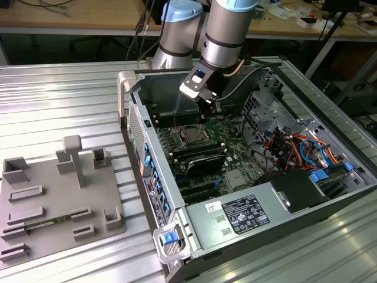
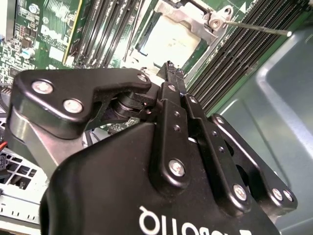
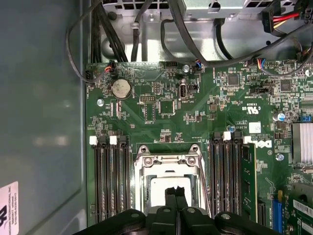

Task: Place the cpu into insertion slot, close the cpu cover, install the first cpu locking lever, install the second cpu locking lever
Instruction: 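Close the cpu cover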

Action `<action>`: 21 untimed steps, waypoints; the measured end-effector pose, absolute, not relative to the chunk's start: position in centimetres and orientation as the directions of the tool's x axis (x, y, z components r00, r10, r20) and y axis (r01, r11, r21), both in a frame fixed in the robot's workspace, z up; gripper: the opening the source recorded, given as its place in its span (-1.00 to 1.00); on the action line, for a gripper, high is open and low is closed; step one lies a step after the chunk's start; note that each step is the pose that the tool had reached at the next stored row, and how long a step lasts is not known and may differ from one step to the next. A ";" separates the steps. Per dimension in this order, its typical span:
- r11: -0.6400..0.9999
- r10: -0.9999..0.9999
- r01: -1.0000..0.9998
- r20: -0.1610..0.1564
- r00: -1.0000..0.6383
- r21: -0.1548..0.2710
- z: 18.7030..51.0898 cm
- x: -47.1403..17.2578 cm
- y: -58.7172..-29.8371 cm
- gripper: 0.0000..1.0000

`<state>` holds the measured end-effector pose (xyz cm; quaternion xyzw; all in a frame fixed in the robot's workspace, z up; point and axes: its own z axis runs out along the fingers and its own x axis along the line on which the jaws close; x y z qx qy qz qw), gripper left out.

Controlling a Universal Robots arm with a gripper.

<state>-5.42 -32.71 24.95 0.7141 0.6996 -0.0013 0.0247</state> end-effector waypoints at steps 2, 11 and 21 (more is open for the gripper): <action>-0.020 0.999 0.999 -0.036 0.021 0.033 24.9 -5.8 -32.7 -0.79; -0.019 0.999 0.999 -0.036 0.020 0.033 24.7 -7.3 -32.7 -0.79; -0.019 0.999 0.999 -0.037 0.020 0.033 24.7 -7.4 -32.7 -0.79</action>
